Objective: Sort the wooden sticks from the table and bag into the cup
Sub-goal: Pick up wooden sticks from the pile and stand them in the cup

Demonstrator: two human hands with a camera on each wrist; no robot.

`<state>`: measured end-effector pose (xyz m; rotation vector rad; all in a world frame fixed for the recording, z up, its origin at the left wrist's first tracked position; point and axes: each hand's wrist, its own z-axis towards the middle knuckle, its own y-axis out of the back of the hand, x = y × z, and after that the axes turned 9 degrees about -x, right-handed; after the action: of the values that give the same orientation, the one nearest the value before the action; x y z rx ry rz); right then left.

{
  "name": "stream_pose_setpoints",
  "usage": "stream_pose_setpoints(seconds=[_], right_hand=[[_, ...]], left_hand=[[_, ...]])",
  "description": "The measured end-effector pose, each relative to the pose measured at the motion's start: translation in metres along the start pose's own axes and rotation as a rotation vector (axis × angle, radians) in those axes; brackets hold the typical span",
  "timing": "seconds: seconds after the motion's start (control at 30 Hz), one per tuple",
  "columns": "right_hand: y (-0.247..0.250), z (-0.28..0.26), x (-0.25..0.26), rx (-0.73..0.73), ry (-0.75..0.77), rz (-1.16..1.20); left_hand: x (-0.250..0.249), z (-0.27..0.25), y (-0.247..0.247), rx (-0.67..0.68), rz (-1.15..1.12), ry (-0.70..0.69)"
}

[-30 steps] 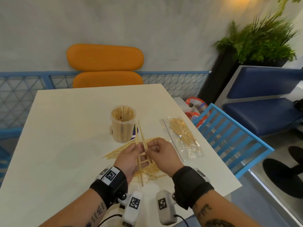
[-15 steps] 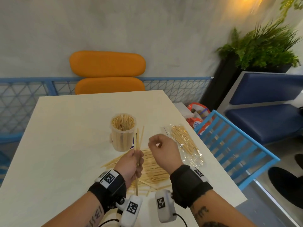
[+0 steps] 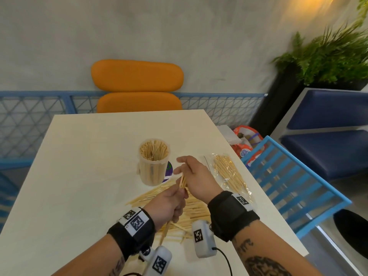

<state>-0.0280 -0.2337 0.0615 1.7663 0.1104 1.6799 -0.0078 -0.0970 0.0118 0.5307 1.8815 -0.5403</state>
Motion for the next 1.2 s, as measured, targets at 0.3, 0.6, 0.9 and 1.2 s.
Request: stream_pose_setpoints(seconds=[0.3, 0.6, 0.9, 1.2], right_hand=[[0.006, 0.002, 0.008, -0.146, -0.044, 0.053], [0.01, -0.017, 0.0, -0.124, 0.014, 0.275], [-0.009, -0.07, -0.013, 0.35, -0.389, 0.563], [-0.013, -0.067, -0.009, 0.241, -0.358, 0.604]], left_hand=[[-0.005, 0.002, -0.006, 0.076, 0.019, -0.044], [-0.025, 0.01, -0.002, -0.092, -0.115, -0.148], [-0.063, 0.012, -0.003, -0.296, -0.416, -0.426], [-0.055, 0.004, -0.004, -0.277, -0.368, -0.328]])
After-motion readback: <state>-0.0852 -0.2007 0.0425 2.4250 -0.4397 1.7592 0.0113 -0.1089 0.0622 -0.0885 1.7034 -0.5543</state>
